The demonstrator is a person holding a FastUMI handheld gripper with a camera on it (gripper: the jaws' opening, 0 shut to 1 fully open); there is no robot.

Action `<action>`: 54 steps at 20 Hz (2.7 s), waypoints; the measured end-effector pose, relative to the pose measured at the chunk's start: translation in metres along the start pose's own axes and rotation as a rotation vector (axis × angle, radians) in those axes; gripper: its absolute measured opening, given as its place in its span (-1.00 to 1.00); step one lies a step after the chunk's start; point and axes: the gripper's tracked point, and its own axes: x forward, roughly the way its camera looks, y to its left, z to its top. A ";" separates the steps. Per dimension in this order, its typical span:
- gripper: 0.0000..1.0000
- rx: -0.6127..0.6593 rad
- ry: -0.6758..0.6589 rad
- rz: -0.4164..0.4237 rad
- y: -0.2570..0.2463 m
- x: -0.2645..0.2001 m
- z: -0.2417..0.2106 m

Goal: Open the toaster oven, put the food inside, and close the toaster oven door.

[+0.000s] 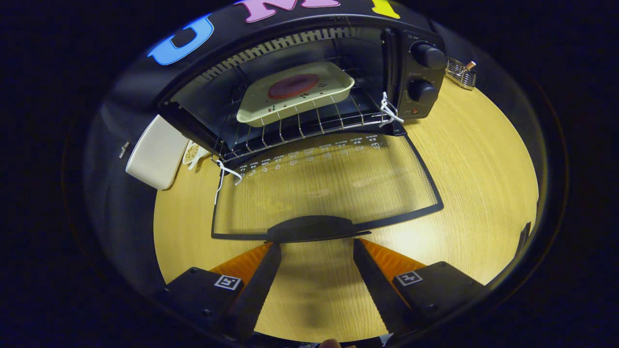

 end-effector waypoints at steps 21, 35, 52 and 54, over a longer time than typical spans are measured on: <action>0.98 0.076 -0.244 0.136 0.018 -0.064 0.041; 0.98 0.054 -0.561 0.142 -0.013 -0.130 0.130; 0.97 -0.312 -1.006 0.051 -0.031 -0.310 0.154; 0.98 -0.317 -1.023 0.047 -0.035 -0.323 0.154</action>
